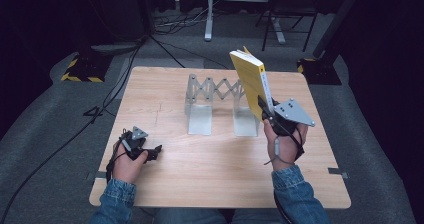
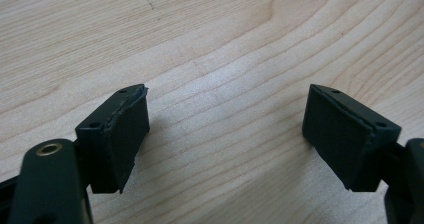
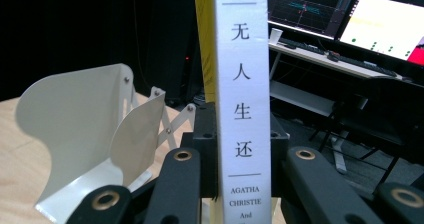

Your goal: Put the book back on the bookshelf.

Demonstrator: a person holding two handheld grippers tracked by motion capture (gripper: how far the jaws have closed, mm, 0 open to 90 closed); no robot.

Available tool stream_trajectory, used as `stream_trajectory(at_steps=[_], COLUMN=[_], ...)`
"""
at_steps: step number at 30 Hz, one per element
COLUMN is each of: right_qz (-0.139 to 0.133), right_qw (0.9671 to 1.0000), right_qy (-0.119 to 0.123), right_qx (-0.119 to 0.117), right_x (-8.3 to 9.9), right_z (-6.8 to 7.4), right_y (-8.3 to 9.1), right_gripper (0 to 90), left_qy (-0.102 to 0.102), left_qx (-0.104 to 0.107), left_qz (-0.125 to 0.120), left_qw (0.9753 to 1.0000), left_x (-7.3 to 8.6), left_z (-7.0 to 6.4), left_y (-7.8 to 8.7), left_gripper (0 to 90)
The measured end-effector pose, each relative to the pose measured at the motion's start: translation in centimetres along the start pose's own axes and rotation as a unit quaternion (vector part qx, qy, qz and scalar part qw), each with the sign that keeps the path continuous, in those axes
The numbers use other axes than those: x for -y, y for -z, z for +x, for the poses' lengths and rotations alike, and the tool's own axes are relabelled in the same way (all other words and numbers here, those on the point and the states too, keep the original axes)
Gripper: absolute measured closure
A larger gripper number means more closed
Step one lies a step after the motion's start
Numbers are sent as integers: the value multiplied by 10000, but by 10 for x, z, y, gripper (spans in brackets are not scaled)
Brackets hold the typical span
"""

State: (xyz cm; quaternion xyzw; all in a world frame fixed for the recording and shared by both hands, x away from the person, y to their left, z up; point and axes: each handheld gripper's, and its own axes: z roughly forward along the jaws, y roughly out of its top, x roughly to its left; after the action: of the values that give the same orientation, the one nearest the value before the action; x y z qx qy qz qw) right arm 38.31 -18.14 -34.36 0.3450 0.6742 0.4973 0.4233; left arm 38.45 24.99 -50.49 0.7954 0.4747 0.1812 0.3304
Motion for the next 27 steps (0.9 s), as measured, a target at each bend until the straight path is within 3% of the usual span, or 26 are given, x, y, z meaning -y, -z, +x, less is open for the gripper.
stream_trajectory(at_steps=[9,14,18,24,27], right_qz=[-43,-224,-291,-173,-108], right_qw=[9995,9994,9990,9986,9986], right_qy=[-284,-225,-329,-466,-405], right_qx=[132,109,87,174,310], right_x=[-4,-14,-18,-7,1], right_z=[-1,4,5,4,5], right_y=[-27,-28,-31,-49,-58], right_gripper=[759,759,758,758,758], left_qy=[-18,-21,-28,-13,-1], left_qx=[-1,-2,-9,-10,-10], left_qz=[9,9,0,4,-3], left_qw=[10000,10000,10000,10000,10000], left_x=[0,0,0,0,0], left_z=[0,0,0,-1,-1], left_y=[0,0,0,0,-1], left_gripper=[177,177,176,176,175])
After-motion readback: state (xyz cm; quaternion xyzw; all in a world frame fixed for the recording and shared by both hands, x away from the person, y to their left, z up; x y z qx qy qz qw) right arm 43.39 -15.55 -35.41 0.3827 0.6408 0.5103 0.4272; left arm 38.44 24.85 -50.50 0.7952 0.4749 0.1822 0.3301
